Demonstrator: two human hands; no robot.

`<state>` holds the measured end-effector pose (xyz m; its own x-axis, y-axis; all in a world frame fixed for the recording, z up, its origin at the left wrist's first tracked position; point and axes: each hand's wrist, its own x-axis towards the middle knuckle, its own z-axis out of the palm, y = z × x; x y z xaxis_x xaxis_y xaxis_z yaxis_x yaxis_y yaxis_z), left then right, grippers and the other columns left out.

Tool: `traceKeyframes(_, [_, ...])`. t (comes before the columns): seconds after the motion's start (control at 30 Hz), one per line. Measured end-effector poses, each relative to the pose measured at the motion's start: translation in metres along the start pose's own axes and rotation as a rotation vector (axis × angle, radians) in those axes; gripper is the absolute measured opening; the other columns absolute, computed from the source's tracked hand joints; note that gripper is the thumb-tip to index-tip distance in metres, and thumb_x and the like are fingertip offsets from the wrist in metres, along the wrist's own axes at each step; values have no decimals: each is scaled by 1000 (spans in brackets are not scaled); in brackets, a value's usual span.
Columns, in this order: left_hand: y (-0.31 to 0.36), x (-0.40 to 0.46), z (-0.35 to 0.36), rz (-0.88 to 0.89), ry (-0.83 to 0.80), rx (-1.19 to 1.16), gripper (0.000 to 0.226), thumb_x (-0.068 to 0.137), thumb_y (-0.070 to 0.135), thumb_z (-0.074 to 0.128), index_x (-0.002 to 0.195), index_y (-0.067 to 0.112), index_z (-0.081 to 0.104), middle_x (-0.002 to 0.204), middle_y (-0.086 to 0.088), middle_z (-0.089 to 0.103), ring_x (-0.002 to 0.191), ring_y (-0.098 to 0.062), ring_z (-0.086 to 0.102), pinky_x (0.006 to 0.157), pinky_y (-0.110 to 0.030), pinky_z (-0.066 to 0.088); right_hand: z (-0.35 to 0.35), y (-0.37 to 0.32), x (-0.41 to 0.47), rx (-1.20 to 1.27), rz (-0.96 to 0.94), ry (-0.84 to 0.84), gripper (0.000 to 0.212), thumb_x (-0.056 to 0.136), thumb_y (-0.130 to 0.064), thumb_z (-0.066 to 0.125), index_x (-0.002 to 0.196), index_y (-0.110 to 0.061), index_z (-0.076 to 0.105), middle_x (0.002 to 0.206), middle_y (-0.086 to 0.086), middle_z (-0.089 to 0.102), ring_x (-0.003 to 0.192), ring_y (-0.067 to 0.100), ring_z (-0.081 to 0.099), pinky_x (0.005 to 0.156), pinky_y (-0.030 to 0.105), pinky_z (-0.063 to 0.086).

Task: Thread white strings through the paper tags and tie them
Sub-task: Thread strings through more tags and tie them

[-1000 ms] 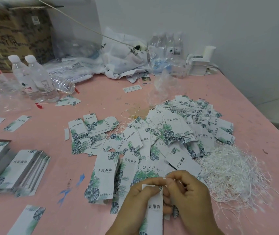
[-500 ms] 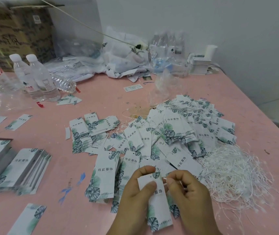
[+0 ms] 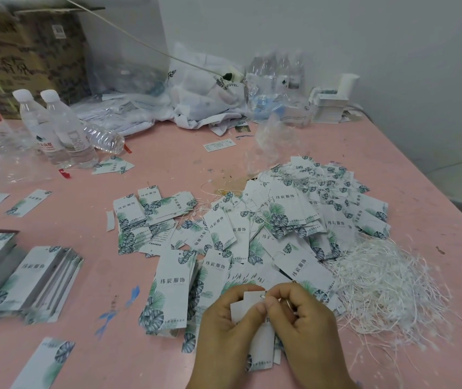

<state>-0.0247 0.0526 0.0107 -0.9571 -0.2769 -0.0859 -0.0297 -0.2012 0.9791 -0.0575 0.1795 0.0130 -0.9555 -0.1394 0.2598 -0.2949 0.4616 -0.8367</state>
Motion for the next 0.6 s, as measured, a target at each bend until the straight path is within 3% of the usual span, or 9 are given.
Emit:
traceKeyframes(0.13, [0,1,0,0,-20,-13,19,67,28,81,86,26,77,77,-5,73,64,-12,66,57,-25,53,0,-3,1,-2,3,28,15,75,-34,64,87,-43,62,62,-17,57,55,3,52,52,8,38])
traceKeyframes(0.23, [1,1,-1,-32,-72,-55,34,65,37,81,93,20,77,82,-9,74,70,-17,69,61,-27,54,0,-4,0,0,6,43,15,74,-34,65,86,-44,62,61,-14,57,56,3,52,52,7,38])
traceKeyframes(0.33, [-1,3,-4,-79,-119,-122,43,62,40,71,98,15,77,88,-15,74,76,-23,68,65,-33,53,-2,-2,1,45,29,37,21,80,-23,74,82,-41,64,61,-5,57,52,3,49,51,8,38])
traceKeyframes(0.47, [-3,7,-5,-235,-123,-306,45,57,37,68,91,10,77,88,-22,71,78,-32,65,75,-43,51,-4,-3,1,109,98,-14,23,81,-16,74,80,-37,65,48,-10,46,46,2,42,47,9,35])
traceKeyframes(0.6, [3,10,-5,-264,-166,-361,36,52,26,74,83,8,76,75,-19,68,64,-26,65,58,-31,52,-4,-5,2,138,136,-30,18,79,-21,74,76,-37,66,46,-8,42,45,2,38,44,11,35])
